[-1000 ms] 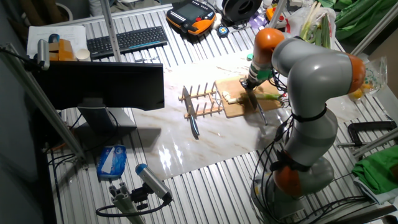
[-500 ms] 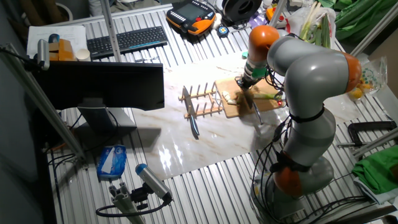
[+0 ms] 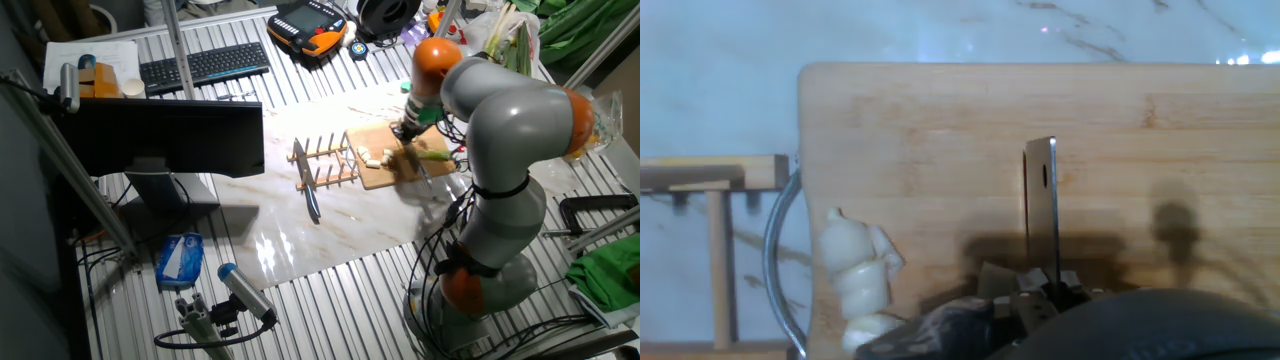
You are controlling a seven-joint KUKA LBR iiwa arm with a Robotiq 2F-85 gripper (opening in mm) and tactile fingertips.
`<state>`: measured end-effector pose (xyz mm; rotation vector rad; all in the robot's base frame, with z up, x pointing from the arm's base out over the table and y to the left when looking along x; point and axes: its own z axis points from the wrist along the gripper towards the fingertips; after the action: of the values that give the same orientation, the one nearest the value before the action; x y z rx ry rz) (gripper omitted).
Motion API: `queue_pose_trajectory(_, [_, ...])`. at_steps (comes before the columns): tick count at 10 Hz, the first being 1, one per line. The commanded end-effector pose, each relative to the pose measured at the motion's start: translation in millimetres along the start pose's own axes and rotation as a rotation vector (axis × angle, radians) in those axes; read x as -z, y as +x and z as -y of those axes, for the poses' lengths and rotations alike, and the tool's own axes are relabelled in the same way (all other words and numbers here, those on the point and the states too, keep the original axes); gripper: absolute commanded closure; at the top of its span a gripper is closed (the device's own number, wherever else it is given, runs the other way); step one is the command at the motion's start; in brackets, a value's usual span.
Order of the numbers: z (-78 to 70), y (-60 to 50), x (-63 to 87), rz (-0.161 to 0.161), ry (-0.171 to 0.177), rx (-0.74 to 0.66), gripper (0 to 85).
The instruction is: Chop the scallions
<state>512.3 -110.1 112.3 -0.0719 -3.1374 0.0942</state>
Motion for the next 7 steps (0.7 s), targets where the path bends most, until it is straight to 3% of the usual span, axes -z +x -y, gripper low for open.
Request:
queue_pose_trajectory(1, [5.3, 4.8, -1.6, -0.001, 0.000, -0.001, 84.3])
queue_pose_trajectory(3, [18.2, 13.3, -10.8, 0.003, 0.007, -0.008, 84.3])
queue_pose_trajectory(7, [30.9, 18.6, -9.8, -0.004, 0.005, -0.012, 84.3])
